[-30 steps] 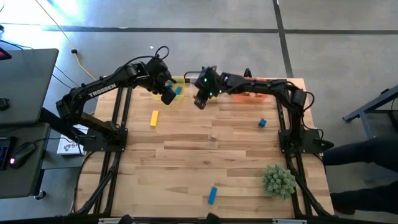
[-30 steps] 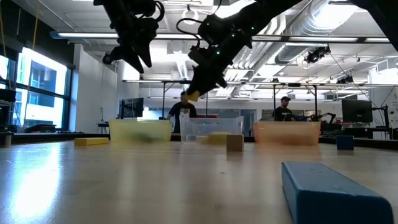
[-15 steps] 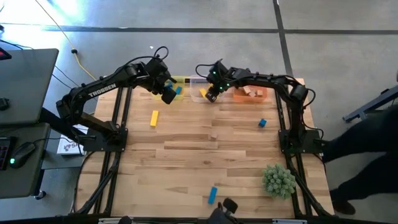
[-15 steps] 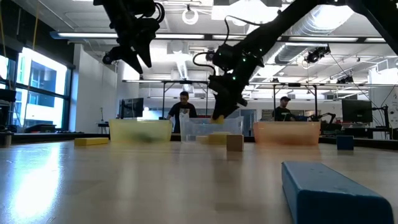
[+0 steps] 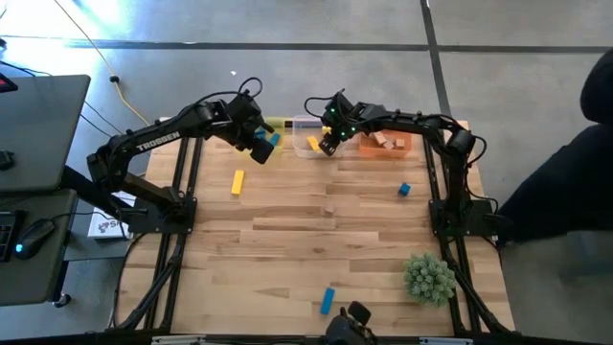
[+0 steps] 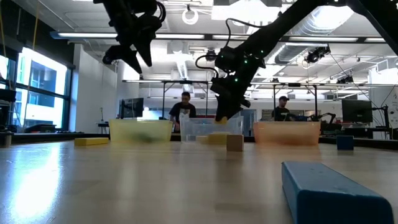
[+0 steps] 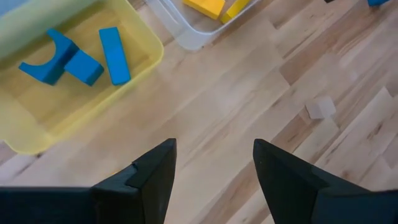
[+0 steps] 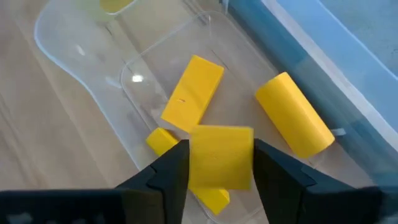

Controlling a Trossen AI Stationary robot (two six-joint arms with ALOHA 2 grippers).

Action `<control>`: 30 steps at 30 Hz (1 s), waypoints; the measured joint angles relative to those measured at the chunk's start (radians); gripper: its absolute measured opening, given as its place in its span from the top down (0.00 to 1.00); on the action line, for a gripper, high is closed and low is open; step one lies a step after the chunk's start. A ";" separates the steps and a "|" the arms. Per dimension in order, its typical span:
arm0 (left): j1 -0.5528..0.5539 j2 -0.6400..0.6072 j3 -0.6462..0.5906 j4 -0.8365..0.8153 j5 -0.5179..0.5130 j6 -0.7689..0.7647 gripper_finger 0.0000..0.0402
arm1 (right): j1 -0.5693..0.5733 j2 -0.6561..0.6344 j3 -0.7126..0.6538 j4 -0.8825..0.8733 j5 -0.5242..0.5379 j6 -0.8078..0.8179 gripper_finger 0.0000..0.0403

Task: Sort & place blocks by color
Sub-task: Put the yellow block into the transparent bin, then put the blue block into the yellow bin

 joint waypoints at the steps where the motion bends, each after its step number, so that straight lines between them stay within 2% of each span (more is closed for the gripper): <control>1: -0.005 0.000 -0.003 0.000 0.000 -0.006 0.49 | 0.000 0.000 0.000 0.000 0.000 -0.001 0.61; 10: -0.011 0.001 -0.005 -0.067 0.000 -0.026 0.49 | 0.000 0.000 0.000 0.018 0.003 -0.003 0.55; 15: -0.026 0.001 -0.005 -0.182 0.000 -0.078 0.49 | 0.000 0.000 0.024 0.022 0.003 -0.004 0.55; 20: -0.076 0.001 -0.005 -0.318 0.003 -0.246 0.49 | 0.000 0.000 0.087 -0.018 0.003 -0.003 0.56; 24: -0.116 0.001 -0.005 -0.354 0.000 -0.263 0.49 | 0.000 0.000 0.148 -0.080 0.003 -0.006 0.58; 30: -0.143 0.001 -0.005 -0.349 -0.067 -0.281 0.47 | 0.001 -0.001 0.236 -0.165 0.003 -0.007 0.58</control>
